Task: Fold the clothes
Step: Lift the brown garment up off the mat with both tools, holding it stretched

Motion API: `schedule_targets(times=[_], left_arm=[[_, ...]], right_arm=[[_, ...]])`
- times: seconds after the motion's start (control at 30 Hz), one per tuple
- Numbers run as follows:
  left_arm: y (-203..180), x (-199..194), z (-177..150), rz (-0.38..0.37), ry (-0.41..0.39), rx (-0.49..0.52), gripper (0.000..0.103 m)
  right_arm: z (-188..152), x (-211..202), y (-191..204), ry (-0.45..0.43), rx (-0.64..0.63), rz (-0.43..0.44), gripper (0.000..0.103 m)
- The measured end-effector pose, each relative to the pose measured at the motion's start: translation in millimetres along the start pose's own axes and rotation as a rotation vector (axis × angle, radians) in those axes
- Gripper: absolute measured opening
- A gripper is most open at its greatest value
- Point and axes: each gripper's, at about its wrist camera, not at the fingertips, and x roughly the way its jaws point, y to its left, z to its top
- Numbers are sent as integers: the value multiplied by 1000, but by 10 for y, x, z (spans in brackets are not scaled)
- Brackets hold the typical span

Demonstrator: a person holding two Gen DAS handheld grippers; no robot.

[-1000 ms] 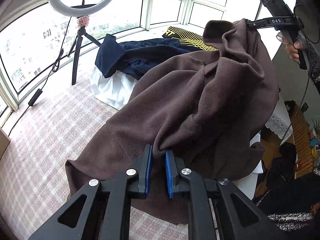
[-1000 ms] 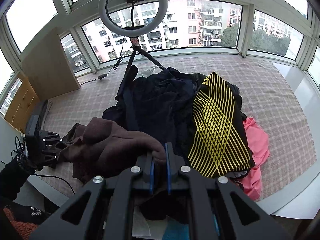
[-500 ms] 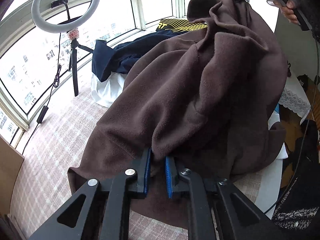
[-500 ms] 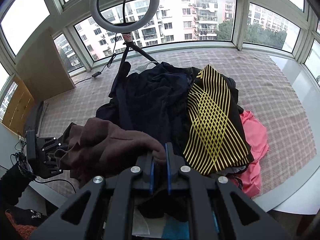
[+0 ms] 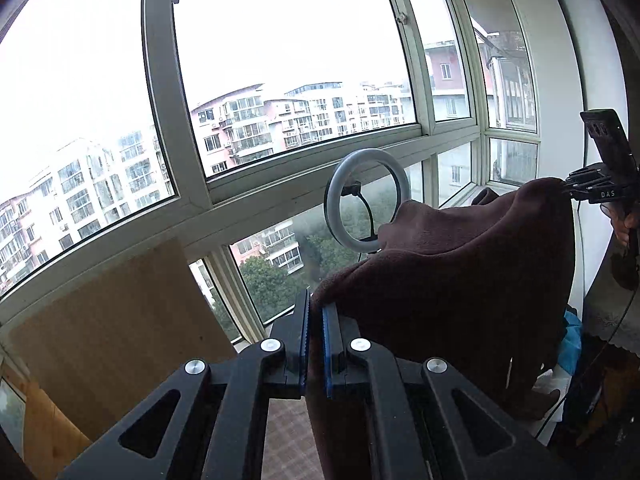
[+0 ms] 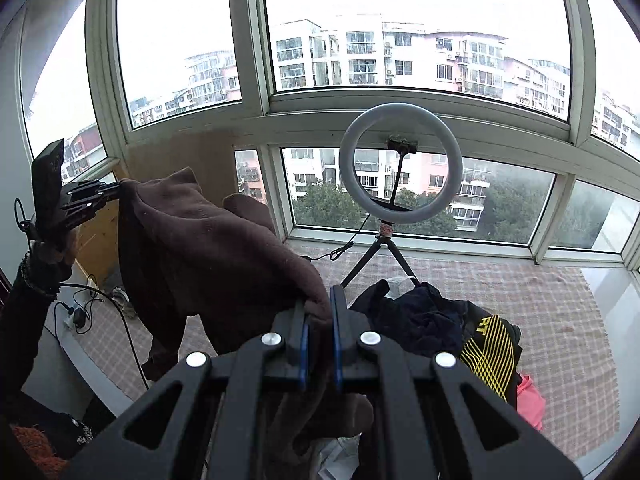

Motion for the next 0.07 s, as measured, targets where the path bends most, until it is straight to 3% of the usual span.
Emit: schedule_targets(times=[0.07], left_arm=[[142, -447, 273, 66, -54, 41, 4]], right_arm=[[320, -216, 251, -72, -32, 9, 8]])
